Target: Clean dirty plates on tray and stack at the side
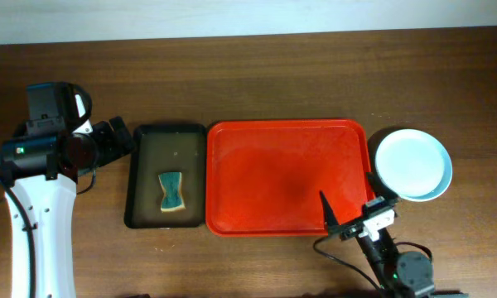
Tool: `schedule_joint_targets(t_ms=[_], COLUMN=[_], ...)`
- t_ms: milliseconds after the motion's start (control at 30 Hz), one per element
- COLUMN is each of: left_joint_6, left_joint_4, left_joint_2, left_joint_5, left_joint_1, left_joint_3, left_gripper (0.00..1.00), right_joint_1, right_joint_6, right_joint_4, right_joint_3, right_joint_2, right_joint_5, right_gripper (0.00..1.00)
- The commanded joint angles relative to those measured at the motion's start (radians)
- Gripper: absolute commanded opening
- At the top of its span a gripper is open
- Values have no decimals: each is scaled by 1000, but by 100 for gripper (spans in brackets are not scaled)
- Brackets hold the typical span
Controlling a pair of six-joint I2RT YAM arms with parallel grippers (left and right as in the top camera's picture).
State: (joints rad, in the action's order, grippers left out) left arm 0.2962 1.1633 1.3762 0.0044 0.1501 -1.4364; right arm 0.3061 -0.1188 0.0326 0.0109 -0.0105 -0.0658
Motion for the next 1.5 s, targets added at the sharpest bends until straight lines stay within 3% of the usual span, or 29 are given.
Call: schedule_joint_targets(t_ms=[0,1200,1467], left_joint_6=[10,10,10], left_joint_4=[-2,-2,1], left_joint_2=[-8,-5,-258], left_joint_5=[8,8,8], left_joint_1=[2,2,2], left_joint_3=[-9,-8,-8], left_gripper=[99,99,99], right_joint_1=[-5,-5,-5], right_joint_6=[24,20,20], right_joint_4=[-113,-111,-111], right_joint_3=[-5,-5,-5], right_joint_2=[6,5,5], right_joint_5=[-4,44,44], right_gripper=[98,98,98])
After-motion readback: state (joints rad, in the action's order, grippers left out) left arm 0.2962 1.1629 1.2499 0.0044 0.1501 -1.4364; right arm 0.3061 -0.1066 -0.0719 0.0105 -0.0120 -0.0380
